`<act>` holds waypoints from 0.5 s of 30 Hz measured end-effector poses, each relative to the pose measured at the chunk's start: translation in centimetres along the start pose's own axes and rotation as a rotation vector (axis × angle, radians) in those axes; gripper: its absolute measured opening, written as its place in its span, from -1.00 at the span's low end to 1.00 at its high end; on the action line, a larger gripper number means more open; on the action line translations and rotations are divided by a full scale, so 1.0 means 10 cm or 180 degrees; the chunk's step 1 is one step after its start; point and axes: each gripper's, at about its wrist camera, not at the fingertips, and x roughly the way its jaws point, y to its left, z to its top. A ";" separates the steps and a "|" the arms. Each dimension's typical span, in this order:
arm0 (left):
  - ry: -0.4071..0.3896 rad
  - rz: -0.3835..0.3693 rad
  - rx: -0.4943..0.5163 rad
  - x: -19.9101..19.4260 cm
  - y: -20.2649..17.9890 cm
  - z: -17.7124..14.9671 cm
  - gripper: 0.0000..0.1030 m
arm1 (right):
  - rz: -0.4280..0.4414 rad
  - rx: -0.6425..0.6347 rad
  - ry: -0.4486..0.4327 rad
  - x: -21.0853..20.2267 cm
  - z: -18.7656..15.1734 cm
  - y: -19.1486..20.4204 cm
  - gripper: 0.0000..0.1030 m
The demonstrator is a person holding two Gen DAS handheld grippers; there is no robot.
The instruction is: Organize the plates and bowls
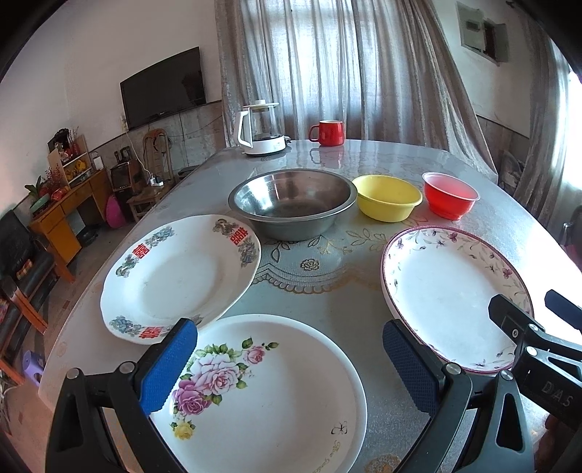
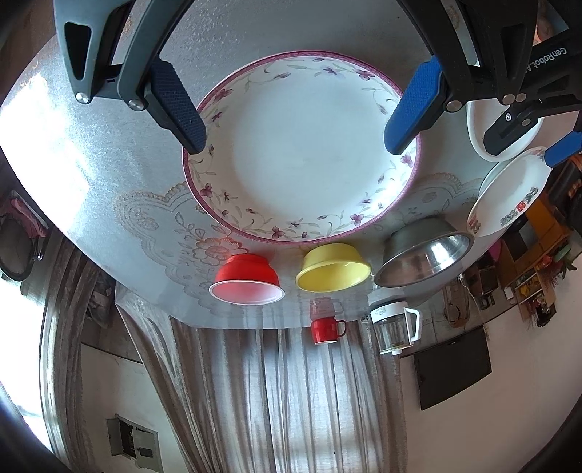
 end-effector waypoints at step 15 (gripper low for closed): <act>0.0020 -0.0211 0.0210 0.09 -0.22 0.18 0.99 | -0.0042 0.0301 -0.0006 0.09 0.16 -0.47 0.95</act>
